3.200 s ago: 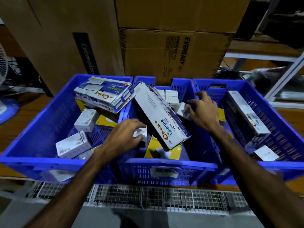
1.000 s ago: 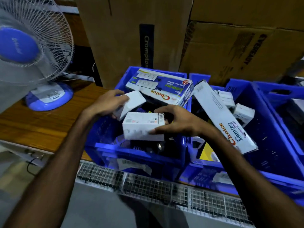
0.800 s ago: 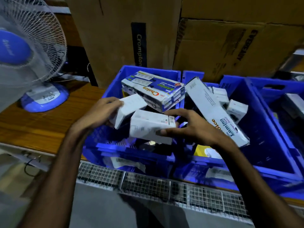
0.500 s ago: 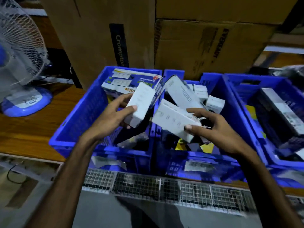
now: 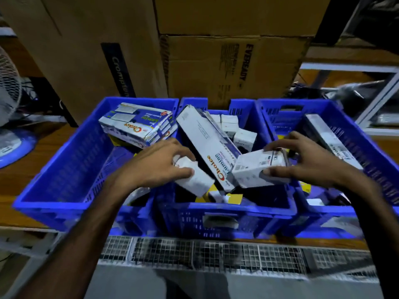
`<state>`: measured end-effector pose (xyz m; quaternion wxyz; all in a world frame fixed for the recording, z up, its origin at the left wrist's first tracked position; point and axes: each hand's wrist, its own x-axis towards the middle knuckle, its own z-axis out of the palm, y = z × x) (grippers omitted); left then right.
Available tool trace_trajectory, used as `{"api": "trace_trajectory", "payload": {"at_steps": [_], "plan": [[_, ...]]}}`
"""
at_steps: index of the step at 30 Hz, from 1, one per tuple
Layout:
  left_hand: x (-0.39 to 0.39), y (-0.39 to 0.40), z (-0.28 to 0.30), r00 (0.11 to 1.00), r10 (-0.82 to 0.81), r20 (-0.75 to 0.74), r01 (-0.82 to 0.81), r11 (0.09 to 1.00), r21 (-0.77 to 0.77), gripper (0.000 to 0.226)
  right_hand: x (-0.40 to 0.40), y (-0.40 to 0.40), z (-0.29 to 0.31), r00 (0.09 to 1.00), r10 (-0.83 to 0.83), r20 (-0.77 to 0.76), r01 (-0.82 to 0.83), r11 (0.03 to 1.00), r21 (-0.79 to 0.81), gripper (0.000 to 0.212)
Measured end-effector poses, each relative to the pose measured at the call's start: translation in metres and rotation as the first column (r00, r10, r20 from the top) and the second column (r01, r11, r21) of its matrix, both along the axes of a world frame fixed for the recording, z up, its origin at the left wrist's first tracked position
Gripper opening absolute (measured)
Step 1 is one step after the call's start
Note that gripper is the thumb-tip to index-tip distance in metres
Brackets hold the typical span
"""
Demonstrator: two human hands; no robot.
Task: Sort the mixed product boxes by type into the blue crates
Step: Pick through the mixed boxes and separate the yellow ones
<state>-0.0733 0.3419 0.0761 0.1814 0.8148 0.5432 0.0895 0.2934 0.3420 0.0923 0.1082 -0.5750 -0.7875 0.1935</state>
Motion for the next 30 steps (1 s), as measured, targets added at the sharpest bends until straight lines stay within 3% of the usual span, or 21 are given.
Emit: {"api": "trace_trajectory", "payload": {"at_steps": [3, 5, 8, 12, 16, 19, 22, 30], "plan": [[0.019, 0.013, 0.001, 0.954, -0.114, -0.276, 0.098, 0.993, -0.071, 0.038, -0.008, 0.022, 0.022, 0.955, 0.219, 0.202, -0.199, 0.973, -0.112, 0.056], [0.031, 0.020, -0.001, 0.916, -0.142, -0.375, 0.113, 0.989, -0.098, 0.033, -0.018, 0.038, 0.027, 0.891, 0.334, 0.307, -0.307, 0.942, -0.134, 0.041], [0.048, 0.029, -0.010, 0.893, -0.156, -0.422, 0.118, 0.986, -0.117, 0.033, -0.037, 0.056, 0.029, 0.791, 0.439, 0.425, -0.393, 0.898, -0.197, 0.036], [0.059, 0.034, -0.049, 0.853, -0.147, -0.501, 0.084, 0.986, -0.147, 0.035, -0.067, 0.067, -0.011, 0.626, 0.516, 0.585, -0.379, 0.856, -0.351, 0.045], [0.060, 0.030, -0.085, 0.815, -0.104, -0.570, 0.095, 0.994, -0.045, 0.037, -0.074, 0.071, -0.057, 0.519, 0.493, 0.698, -0.388, 0.864, -0.321, 0.044], [0.057, 0.030, -0.094, 0.847, -0.067, -0.528, 0.104, 0.994, 0.040, 0.046, -0.068, 0.057, -0.071, 0.561, 0.415, 0.716, -0.307, 0.908, -0.286, 0.051], [0.058, 0.033, -0.099, 0.892, 0.005, -0.452, 0.048, 0.993, 0.106, 0.049, -0.061, 0.041, -0.087, 0.597, 0.340, 0.727, -0.290, 0.936, -0.200, 0.041], [0.067, 0.023, -0.100, 0.942, 0.107, -0.317, -0.093, 0.994, 0.060, 0.046, -0.056, 0.016, -0.099, 0.712, 0.206, 0.671, -0.211, 0.975, -0.075, 0.043]]}}
